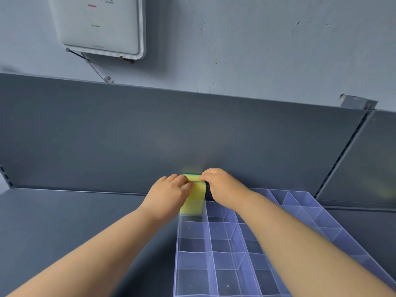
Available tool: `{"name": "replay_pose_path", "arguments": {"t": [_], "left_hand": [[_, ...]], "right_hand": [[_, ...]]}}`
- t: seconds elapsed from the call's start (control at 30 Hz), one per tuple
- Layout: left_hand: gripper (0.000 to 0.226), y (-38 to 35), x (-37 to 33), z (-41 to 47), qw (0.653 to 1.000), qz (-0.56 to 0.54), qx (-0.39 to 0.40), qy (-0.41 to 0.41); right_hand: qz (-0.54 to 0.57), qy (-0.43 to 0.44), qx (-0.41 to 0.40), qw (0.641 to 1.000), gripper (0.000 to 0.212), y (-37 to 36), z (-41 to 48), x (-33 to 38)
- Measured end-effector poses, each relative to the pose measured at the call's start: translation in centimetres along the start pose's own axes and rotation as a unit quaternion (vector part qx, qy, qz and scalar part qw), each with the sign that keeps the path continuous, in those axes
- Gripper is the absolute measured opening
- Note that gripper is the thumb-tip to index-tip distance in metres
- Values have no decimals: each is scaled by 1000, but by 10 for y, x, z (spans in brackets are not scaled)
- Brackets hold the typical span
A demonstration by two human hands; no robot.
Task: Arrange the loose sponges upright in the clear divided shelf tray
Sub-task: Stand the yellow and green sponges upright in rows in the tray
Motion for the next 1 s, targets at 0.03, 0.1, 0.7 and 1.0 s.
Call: {"name": "replay_pose_path", "arguments": {"t": [0.03, 0.1, 0.7, 1.0], "left_hand": [[22, 1, 1, 0, 1000, 11, 4, 3], [17, 5, 2, 0, 1000, 16, 7, 4], [47, 115, -162, -6, 997, -32, 58, -43], [44, 96, -413, -37, 980, -145, -24, -134]], "right_hand": [[-7, -4, -2, 1000, 45, 0, -2, 3], [-19, -12, -1, 1000, 40, 0, -6, 10], [57, -77, -79, 992, 43, 61, -209, -23], [100, -180, -166, 964, 44, 24, -464, -108]]}}
Point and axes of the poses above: each hand's wrist, its own z-axis towards the middle knuckle, its own y-axis out of the back of the hand, x = y × z, the point moved 1 cm from there along z, towards the middle knuckle, and after that the axes turned 9 degrees about x, right-handed, at the moved point
